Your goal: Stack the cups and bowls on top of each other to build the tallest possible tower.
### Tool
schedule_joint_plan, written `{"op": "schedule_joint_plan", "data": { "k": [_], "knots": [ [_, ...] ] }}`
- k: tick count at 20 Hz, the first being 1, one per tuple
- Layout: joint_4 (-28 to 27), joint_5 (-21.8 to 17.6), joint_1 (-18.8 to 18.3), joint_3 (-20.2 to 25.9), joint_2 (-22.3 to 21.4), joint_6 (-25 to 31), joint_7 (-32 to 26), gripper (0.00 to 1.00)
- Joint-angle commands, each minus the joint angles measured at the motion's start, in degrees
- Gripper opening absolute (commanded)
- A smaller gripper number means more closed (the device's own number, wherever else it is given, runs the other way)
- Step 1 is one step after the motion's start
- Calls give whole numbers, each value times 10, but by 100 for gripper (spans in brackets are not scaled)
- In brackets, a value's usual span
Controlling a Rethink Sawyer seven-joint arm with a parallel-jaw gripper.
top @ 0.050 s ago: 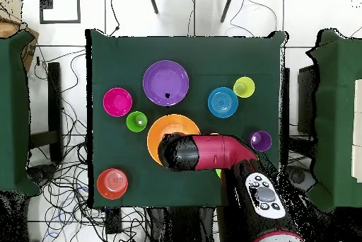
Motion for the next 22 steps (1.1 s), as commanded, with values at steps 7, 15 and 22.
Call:
{"op": "schedule_joint_plan", "data": {
  "k": [7, 15, 22],
  "knots": [
    [43, -54, -36, 93, 11, 9, -84, 100],
    [76, -83, -103, 138, 6, -2, -101, 100],
    [92, -112, -135, 160, -3, 0, -99, 100]
  ]
}}
